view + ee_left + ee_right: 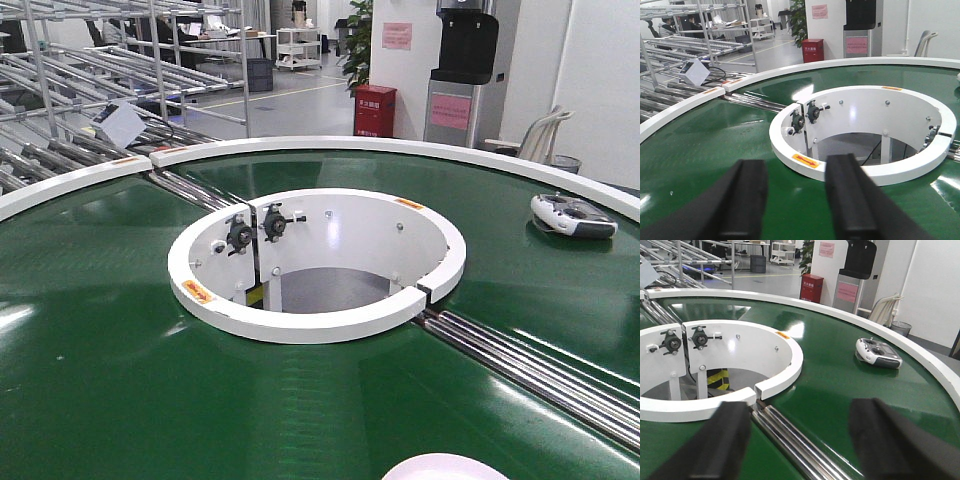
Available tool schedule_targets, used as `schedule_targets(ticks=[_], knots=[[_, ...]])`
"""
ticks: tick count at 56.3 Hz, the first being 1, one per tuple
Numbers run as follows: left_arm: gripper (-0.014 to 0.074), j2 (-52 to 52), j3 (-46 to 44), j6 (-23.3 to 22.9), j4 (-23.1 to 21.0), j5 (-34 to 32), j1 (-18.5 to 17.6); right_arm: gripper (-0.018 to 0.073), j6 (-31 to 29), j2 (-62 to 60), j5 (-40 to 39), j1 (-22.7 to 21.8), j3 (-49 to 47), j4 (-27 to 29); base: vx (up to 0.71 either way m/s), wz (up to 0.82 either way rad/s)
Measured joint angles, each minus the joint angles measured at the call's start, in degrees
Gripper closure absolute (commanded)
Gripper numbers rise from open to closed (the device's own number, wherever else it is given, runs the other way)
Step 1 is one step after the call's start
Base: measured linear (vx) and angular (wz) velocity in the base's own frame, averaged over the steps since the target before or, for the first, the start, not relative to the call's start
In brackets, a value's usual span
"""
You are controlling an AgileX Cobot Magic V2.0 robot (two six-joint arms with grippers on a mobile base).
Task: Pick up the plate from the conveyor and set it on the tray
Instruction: 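Lower both grippers toward the blue and pink plates on the conveyor, then close left gripper on blue plate rim, right gripper on pink plate rim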
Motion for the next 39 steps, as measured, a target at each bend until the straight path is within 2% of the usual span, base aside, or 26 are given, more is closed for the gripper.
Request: schedule_targets(ticks=[8, 11, 14, 21, 28, 39], knots=[[0.0083, 0.4, 0.0, -0.6, -0.1, 1.6, 0.0, -0.0045, 0.8, 1.8, 0.1, 0.0, 0.0, 1.2, 0.00, 0.00], [0.0083, 0.8, 0.0, -2.0, -0.1, 4.3, 0.0, -0.0031, 2.2, 2.9, 1.7, 0.0, -0.1, 3.1, 0.00, 0.00], [0.0083, 1.6, 0.0, -3.2, -0.1, 8.2, 0.0, -0.0024, 2.6, 4.6, 5.3, 0.0, -0.6, 4.4, 0.00, 0.00], [0.0083, 5.2, 0.0, -5.6, -0.3, 21.7, 0.0, -0.0024, 2.9, 11.7, 17.4, 0.0, -3.6, 5.2, 0.00, 0.00], [0.0083, 11.4, 0.0, -6.2, -2.6, 31.9, 0.0, -0.0024, 3.0, 19.1, 25.2, 0.0, -6.6, 5.4, 0.00, 0.00], [0.0083, 21.9, -0.1, -6.0, -6.0, 33.8, 0.0, -0.0024, 3.6, 28.4, 28.5, 2.8, -7.7, 3.5, 0.00, 0.00]])
